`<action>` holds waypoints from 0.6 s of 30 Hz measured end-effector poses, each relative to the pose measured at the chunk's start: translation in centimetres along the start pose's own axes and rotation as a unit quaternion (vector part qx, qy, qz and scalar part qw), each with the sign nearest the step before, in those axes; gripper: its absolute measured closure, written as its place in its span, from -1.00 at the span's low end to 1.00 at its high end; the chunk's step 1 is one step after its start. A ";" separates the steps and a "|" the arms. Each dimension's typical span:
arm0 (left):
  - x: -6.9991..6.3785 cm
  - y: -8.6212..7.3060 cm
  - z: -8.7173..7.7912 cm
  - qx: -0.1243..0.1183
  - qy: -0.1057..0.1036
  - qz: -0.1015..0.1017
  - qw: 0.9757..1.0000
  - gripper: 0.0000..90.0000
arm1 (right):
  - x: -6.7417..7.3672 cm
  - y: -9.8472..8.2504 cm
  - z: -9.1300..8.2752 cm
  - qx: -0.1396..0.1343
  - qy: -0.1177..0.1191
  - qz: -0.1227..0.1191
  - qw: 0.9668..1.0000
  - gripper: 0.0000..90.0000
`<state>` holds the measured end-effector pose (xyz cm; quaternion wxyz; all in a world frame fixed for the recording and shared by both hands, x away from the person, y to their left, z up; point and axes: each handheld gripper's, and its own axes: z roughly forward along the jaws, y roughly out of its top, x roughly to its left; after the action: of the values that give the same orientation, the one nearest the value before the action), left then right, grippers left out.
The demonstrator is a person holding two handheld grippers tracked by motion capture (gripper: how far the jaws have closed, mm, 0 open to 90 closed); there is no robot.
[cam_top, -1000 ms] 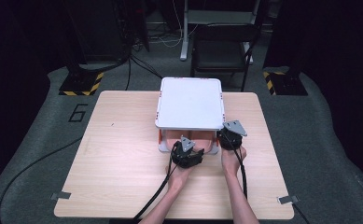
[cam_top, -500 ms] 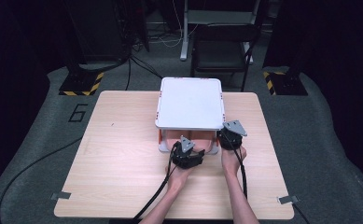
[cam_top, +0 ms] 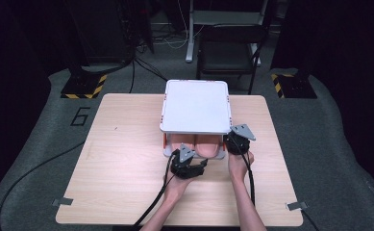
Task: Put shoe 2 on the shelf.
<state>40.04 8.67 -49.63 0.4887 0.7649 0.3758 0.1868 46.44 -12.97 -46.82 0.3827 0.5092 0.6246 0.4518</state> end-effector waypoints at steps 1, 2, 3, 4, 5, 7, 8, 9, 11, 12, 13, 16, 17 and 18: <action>0.3 -0.1 -0.6 -0.001 -0.004 0.002 1.000 -0.27 | 0.0 0.0 0.0 0.002 0.001 -0.001 1.000 0.74; 0.6 -0.1 -1.2 -0.003 -0.007 0.002 1.000 -0.28 | 0.0 0.0 0.0 0.001 0.002 0.000 1.000 0.74; 0.9 -0.1 -1.8 -0.004 -0.009 0.003 1.000 -0.30 | 0.0 0.0 0.0 0.001 0.002 -0.001 1.000 0.74; 1.3 -0.2 -2.4 -0.006 -0.009 0.007 1.000 -0.33 | 0.0 0.0 0.0 0.001 0.002 0.000 1.000 0.74; 1.6 -0.2 -3.0 -0.009 -0.009 0.009 1.000 -0.35 | 0.0 0.0 0.0 0.001 0.002 0.000 1.000 0.74; 2.3 -0.3 -4.3 -0.015 -0.014 0.005 1.000 -0.40 | 0.0 0.0 -0.1 0.008 0.002 0.003 1.000 0.74; 2.7 -0.3 -5.0 -0.018 -0.018 0.004 1.000 -0.43 | -0.1 0.0 -0.1 0.008 0.003 0.001 1.000 0.74; 3.1 -0.4 -5.7 -0.020 -0.019 0.008 1.000 -0.46 | -0.1 -0.1 -0.2 0.010 0.002 0.000 1.000 0.73; 3.8 -0.7 -7.1 -0.031 -0.018 0.011 0.999 -0.49 | -0.2 -0.1 -0.2 0.007 0.004 -0.001 1.000 0.71; 4.3 -0.8 -7.9 -0.032 -0.021 0.010 0.999 -0.51 | -0.3 -0.2 -0.3 0.013 0.006 -0.001 1.000 0.69; 4.7 -0.9 -8.5 -0.040 -0.020 0.007 0.999 -0.51 | -0.3 -0.2 -0.4 0.013 0.006 0.003 1.000 0.67; 6.2 -1.2 -10.6 -0.046 -0.007 0.011 0.999 -0.53 | -0.6 -0.3 -0.7 0.021 0.014 0.007 1.000 0.48; 6.7 -1.3 -11.2 -0.048 0.001 0.017 0.999 -0.53 | -0.6 -0.4 -0.9 0.022 0.019 0.008 1.000 0.37; 7.2 -1.4 -11.9 -0.046 0.007 0.018 0.999 -0.53 | -0.7 -0.5 -1.2 0.021 0.023 0.009 0.999 0.23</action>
<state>36.39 21.75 -46.05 0.5172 0.7469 0.3567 0.2175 45.31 -13.86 -46.89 0.3535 0.5123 0.6376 0.4539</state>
